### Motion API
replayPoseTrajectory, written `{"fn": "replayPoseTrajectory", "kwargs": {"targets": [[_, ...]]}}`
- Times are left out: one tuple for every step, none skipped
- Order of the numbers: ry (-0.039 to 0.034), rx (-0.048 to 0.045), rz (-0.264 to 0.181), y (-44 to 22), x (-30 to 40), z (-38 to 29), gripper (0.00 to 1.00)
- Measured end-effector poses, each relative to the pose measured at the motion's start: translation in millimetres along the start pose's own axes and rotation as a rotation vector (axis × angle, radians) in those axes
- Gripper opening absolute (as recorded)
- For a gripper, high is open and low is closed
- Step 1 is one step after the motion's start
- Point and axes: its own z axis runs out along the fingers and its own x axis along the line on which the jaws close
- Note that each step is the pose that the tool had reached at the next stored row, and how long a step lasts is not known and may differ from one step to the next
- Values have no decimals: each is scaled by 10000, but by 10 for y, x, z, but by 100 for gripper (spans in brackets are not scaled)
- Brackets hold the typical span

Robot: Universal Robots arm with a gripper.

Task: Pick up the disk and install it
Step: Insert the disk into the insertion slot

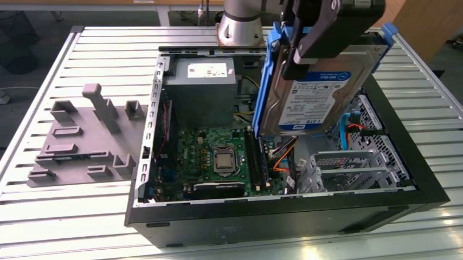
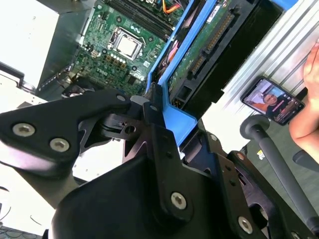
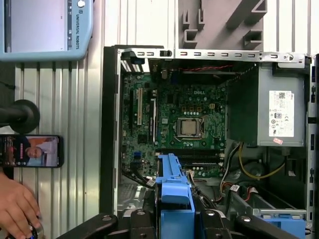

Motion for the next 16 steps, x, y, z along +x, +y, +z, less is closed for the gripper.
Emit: {"fn": "replayPoseTrajectory", "kwargs": {"targets": [[-22, 0, -1, -1, 25, 6, 36], [-37, 1, -1, -4, 43, 14, 36], [-43, 1, -1, -11, 52, 24, 36], [-43, 0, -2, -25, 56, 34, 36], [-39, -1, -5, -46, 58, 43, 36], [-41, -1, -10, -73, 58, 55, 36], [-41, -1, -11, -105, 59, 67, 36], [-42, 0, -12, -140, 59, 78, 36], [-42, -1, -13, -175, 59, 88, 36], [-41, -1, -13, -211, 59, 98, 36], [-41, -1, -12, -246, 59, 107, 36], [-42, 0, -13, -272, 59, 114, 36], [-41, 0, -14, -285, 60, 119, 36], [-41, -1, -14, -288, 60, 120, 36], [-40, -1, -13, -288, 60, 120, 36], [-39, -1, -12, -288, 60, 120, 36]]}}
